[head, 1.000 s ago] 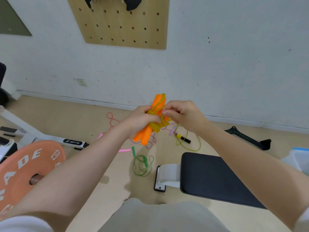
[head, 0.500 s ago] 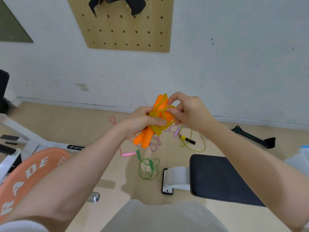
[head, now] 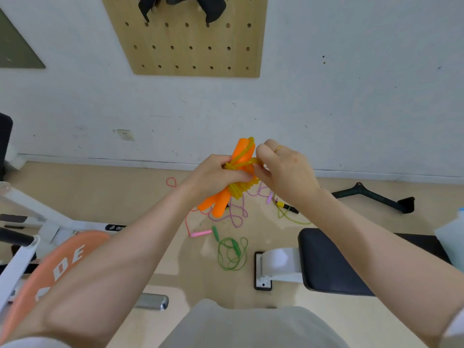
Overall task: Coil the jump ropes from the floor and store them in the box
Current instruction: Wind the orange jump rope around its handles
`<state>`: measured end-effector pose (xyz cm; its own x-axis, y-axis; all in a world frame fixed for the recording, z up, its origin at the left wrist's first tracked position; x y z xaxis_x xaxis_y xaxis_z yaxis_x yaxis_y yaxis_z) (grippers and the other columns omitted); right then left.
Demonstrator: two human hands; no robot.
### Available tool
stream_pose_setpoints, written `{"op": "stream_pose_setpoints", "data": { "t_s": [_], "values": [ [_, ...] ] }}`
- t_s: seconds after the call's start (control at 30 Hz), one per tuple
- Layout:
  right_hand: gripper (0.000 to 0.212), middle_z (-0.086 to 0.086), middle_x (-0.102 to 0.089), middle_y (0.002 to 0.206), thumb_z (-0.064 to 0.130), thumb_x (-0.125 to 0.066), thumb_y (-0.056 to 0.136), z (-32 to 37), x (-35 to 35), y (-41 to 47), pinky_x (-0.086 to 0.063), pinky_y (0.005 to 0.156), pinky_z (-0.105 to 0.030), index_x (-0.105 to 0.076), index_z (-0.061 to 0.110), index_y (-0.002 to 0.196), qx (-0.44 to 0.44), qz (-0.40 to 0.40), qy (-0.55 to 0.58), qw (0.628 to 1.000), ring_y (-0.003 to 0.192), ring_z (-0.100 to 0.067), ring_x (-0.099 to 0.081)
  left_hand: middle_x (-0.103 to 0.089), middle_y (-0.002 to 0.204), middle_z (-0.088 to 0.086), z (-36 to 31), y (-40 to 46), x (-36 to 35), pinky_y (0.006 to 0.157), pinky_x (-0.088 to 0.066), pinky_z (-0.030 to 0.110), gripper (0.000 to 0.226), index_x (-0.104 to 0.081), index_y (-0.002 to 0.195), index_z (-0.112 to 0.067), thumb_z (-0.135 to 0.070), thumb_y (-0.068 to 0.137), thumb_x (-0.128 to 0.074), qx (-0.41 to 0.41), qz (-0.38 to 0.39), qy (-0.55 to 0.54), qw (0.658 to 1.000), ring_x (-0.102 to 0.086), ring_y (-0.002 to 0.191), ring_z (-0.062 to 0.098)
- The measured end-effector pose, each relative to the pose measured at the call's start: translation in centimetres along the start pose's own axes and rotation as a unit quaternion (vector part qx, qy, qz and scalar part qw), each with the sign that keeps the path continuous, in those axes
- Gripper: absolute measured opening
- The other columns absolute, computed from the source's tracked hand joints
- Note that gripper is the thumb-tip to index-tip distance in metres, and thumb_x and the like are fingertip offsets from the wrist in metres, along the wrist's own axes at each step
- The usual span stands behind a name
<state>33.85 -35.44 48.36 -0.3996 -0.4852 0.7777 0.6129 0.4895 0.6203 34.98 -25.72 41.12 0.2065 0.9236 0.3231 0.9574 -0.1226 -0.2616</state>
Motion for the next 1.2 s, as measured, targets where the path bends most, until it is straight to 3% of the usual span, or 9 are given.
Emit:
{"op": "stream_pose_setpoints", "data": {
  "t_s": [0.17,0.33,0.4,0.57,0.7,0.8,0.9,1.03,1.2],
  "values": [
    [0.013,-0.007,-0.047,0.059,0.024,-0.039,0.076,0.9,-2.5,0.1,-0.003,0.041,-0.012,-0.032,0.014,0.078,-0.046,0.058,-0.039,0.996,0.035,-0.022,-0.025,-0.06,0.053,-0.011,1.7,-0.4,1.8,0.046,-0.041,0.009,0.005,-0.068,0.072,-0.024,-0.022,0.077,-0.069,0.003,-0.053,0.029,0.998,-0.055,0.048,-0.002],
    [0.012,-0.006,-0.046,0.067,0.013,-0.052,0.083,0.8,-4.1,-1.0,-0.032,0.053,-0.03,-0.053,0.002,0.079,-0.134,0.127,0.141,0.973,0.056,-0.023,-0.04,-0.051,0.056,-0.004,2.8,-0.3,3.5,0.04,-0.033,0.008,0.016,-0.065,0.068,-0.015,-0.027,0.08,-0.064,-0.007,-0.094,0.082,0.992,-0.048,0.05,0.006],
    [0.006,-0.004,-0.054,0.065,0.007,-0.059,0.084,0.8,-4.4,-1.1,-0.034,0.055,-0.018,-0.055,0.004,0.079,-0.189,0.142,0.21,0.949,0.057,-0.016,-0.046,-0.05,0.053,-0.007,2.9,-0.4,3.7,0.04,-0.033,0.005,0.017,-0.061,0.064,-0.019,-0.026,0.079,-0.064,-0.02,-0.093,0.121,0.988,-0.05,0.045,0.0],
    [0.014,0.008,-0.049,0.065,0.013,-0.058,0.088,0.3,-7.4,-2.3,-0.034,0.049,-0.012,-0.051,0.013,0.077,-0.344,0.249,0.314,0.849,0.051,-0.001,-0.044,-0.051,0.056,-0.009,2.8,-0.7,4.2,0.046,-0.036,0.008,0.019,-0.053,0.063,-0.027,-0.028,0.077,-0.065,-0.066,-0.092,0.226,0.968,-0.051,0.054,0.005],
    [0.029,0.001,-0.041,0.063,-0.005,-0.06,0.084,-0.4,-9.4,-4.2,-0.025,0.043,-0.02,-0.043,0.018,0.078,-0.463,0.24,0.479,0.707,0.044,-0.006,-0.037,-0.059,0.079,-0.011,3.5,-0.2,3.3,0.051,-0.035,0.009,0.025,-0.057,0.101,-0.028,-0.034,0.078,-0.066,-0.074,-0.017,0.231,0.97,-0.055,0.069,0.005],
    [0.036,0.0,-0.041,0.063,-0.014,-0.058,0.08,-0.4,-10.6,-5.5,-0.016,0.035,-0.017,-0.041,0.018,0.077,-0.498,0.265,0.498,0.659,0.048,-0.01,-0.035,-0.061,0.083,-0.014,4.1,-0.3,2.3,0.053,-0.039,0.002,0.036,-0.053,0.113,-0.03,-0.032,0.08,-0.068,-0.097,0.034,0.213,0.972,-0.059,0.07,-0.002],
    [0.042,-0.001,-0.039,0.063,-0.02,-0.054,0.074,-0.2,-10.7,-5.8,-0.016,0.037,-0.018,-0.036,0.018,0.073,-0.503,0.27,0.459,0.681,0.054,-0.014,-0.031,-0.063,0.077,-0.015,5.2,-0.4,1.1,0.049,-0.041,0.003,0.033,-0.049,0.107,-0.03,-0.03,0.082,-0.069,-0.095,0.068,0.135,0.984,-0.062,0.057,-0.007],
    [0.042,0.003,-0.035,0.06,-0.016,-0.051,0.072,0.0,-9.6,-3.6,-0.031,0.049,-0.027,-0.032,0.02,0.065,-0.444,0.202,0.369,0.792,0.054,-0.013,-0.033,-0.066,0.082,-0.002,7.8,0.7,1.3,0.057,-0.047,0.016,0.023,-0.059,0.098,-0.023,-0.044,0.092,-0.052,-0.001,0.039,-0.012,0.999,-0.065,0.067,0.012],
    [0.027,0.008,-0.037,0.059,-0.005,-0.05,0.073,3.3,-7.3,-0.6,-0.025,0.054,-0.028,-0.038,0.019,0.068,-0.231,0.152,0.15,0.949,0.062,-0.016,-0.035,-0.059,0.067,0.007,11.1,-0.1,-1.4,0.066,-0.044,0.035,0.034,-0.062,0.075,-0.015,-0.047,0.088,-0.057,0.215,0.071,-0.304,0.925,-0.056,0.06,0.021]
  ]
}}
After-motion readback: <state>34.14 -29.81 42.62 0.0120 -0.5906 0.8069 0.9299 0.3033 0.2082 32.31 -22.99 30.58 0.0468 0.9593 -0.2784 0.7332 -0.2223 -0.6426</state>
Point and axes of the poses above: each hand's wrist, its own y-axis towards the middle knuckle, its own x-axis out of the back of the hand, z = x × y, the point moved 10 cm from there along y, towards the middle knuckle
